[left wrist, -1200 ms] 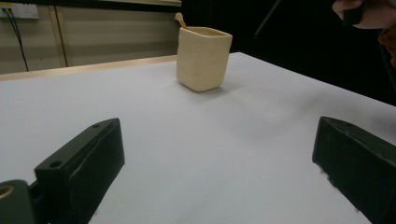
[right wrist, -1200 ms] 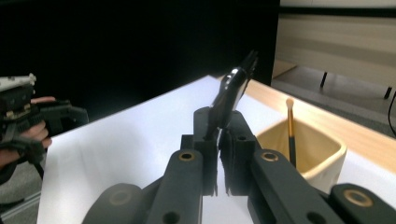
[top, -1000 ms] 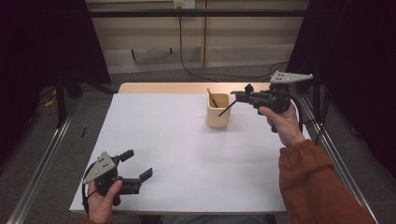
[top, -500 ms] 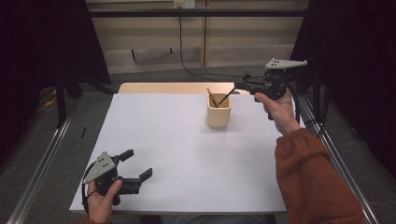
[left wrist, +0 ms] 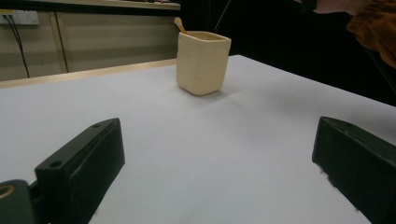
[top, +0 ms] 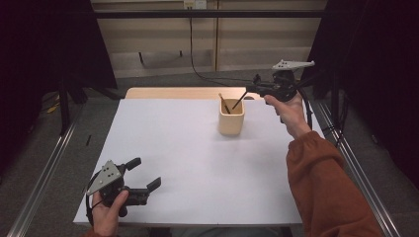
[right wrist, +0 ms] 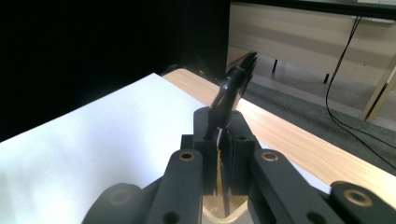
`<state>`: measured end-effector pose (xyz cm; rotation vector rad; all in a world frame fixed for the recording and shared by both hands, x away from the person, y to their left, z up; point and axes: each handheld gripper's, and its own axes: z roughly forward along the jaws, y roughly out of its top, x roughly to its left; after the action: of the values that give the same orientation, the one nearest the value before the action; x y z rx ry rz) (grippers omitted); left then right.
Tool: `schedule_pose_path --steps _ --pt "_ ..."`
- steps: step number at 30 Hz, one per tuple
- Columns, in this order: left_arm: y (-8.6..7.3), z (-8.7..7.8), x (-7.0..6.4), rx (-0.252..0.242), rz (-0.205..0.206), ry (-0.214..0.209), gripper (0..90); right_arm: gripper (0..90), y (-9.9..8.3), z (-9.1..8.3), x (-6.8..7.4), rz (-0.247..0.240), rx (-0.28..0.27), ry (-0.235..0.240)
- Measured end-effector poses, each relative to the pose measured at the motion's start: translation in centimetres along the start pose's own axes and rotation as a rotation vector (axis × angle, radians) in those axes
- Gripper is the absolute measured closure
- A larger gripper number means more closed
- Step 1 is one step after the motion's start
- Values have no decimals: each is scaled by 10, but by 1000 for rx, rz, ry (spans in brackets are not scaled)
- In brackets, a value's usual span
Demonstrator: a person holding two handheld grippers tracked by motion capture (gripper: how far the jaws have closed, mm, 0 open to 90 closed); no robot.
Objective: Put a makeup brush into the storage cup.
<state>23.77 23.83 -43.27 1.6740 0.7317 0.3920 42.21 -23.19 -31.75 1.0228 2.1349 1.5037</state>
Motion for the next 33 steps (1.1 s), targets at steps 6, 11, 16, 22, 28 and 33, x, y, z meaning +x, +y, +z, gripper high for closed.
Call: schedule_pose_path --steps 6,11,16,22,28,33 --pt "0 1 0 9 6 -1 24 854 -5 9 0 -13 27 -12" --pt "-1 1 0 19 10 -6 27 853 -7 15 1 -13 43 -10" --pt "-1 2 -1 23 15 -12 27 853 -12 23 1 -7 58 -7" --pt "-1 2 -1 21 16 -11 26 853 -17 30 -1 -5 79 -8" --pt "-1 3 0 25 23 -8 26 853 -25 35 -2 3 99 -10" --pt "-1 2 0 26 18 -8 26 854 -27 38 -2 4 99 -6"
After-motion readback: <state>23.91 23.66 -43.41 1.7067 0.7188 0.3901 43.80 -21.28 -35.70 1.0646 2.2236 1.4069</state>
